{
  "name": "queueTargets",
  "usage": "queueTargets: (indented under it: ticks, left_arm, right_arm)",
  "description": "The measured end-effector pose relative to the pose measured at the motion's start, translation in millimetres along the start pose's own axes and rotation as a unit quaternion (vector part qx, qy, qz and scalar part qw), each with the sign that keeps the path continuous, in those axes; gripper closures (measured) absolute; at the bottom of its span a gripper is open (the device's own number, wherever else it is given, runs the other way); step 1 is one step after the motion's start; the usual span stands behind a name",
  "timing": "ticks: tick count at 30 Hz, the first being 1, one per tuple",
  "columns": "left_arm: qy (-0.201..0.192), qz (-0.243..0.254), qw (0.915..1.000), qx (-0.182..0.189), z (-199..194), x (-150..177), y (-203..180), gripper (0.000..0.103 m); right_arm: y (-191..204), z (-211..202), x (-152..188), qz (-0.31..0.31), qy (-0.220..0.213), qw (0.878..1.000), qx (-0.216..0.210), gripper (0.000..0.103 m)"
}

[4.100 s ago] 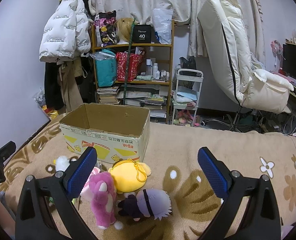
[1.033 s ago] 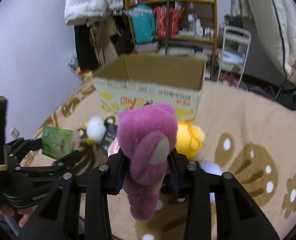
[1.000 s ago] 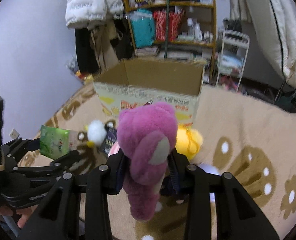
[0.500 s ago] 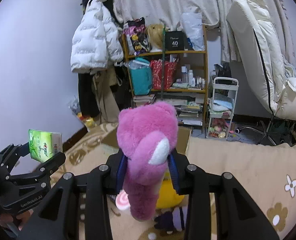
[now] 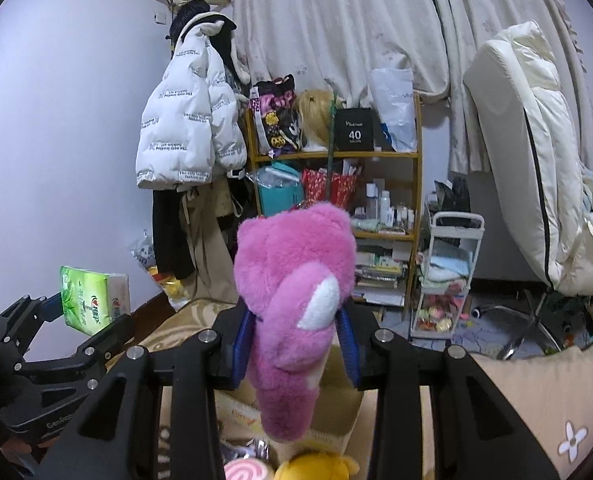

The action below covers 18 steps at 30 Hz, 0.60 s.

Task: Organize soft objects
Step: 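Lift the green pack and pink bear with both tools and carry them over the box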

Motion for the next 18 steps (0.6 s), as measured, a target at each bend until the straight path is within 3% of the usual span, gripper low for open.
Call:
queueTargets:
  ticks: [9, 18]
  left_arm:
    - [0.0, 0.016, 0.9998, 0.007, 47.0, -1.4, -1.9, 0.027]
    - [0.042, -0.004, 0.9988, 0.023, 97.5, 19.6, -0.4, 0.027]
  right_arm:
    - [-7.4, 45.8, 14.0, 0.014, 0.015, 1.0, -0.015, 0.064]
    - [-19.1, 97.3, 52.0, 0.027, 0.069, 0.997, -0.026, 0.064]
Point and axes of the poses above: each gripper's, at about its wrist camera, not at the fingertips, and z roughly the way its jaws point, y to its left, x to its underside, the point moved 4 cm from there along z, roughly the way its jaws point, and after that the axes turned 8 degrees about y, right-handed, at the moved point
